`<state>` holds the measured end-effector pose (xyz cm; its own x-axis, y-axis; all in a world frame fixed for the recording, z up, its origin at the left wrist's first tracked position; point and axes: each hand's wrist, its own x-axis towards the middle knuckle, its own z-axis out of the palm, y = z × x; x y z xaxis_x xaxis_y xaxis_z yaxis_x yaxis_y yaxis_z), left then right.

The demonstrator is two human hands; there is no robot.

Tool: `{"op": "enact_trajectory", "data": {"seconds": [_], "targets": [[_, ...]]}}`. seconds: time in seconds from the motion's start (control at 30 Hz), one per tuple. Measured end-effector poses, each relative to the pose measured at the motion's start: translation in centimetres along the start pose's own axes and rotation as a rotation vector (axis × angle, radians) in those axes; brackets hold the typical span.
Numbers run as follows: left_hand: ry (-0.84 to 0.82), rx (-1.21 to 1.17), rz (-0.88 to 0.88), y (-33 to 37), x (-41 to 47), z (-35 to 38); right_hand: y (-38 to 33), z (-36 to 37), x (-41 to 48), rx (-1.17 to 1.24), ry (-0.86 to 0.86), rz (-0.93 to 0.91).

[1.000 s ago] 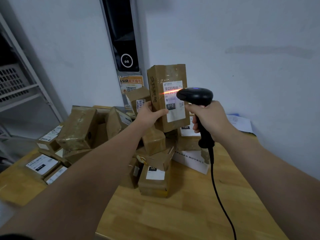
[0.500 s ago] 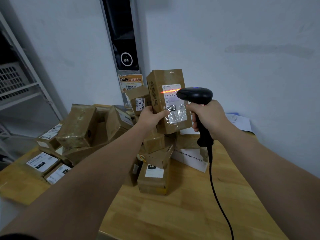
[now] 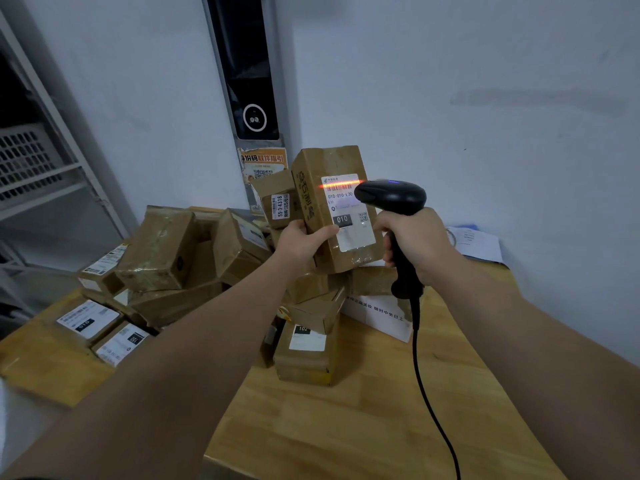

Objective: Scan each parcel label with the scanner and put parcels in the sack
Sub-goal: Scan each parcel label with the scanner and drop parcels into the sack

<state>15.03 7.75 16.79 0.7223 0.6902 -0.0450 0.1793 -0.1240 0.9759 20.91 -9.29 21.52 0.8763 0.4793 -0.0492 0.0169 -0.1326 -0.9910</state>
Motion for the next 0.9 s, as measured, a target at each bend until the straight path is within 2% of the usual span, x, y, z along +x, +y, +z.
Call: {"op": "enact_trajectory", "data": {"seconds": [0.47,0.57,0.73,0.9], "targets": [[-0.050,-0.016,-0.035,-1.5,-2.7,-0.4,1.2,-0.4,-1.5,0.051,-0.076,0.012],[-0.061,-0.068,-0.052,-1.7,-4.0,-1.0,1.9,-0.3,-1.5,0.103,-0.042,0.024],[-0.012,-0.097,-0.082,-4.4,-6.1,-3.3,5.1,0.3,-1.9,0.249,0.024,0.167],[-0.025,-0.136,-0.107,-8.0,-8.9,-7.5,8.4,4.1,-3.6,0.210,-0.066,0.297]]}}
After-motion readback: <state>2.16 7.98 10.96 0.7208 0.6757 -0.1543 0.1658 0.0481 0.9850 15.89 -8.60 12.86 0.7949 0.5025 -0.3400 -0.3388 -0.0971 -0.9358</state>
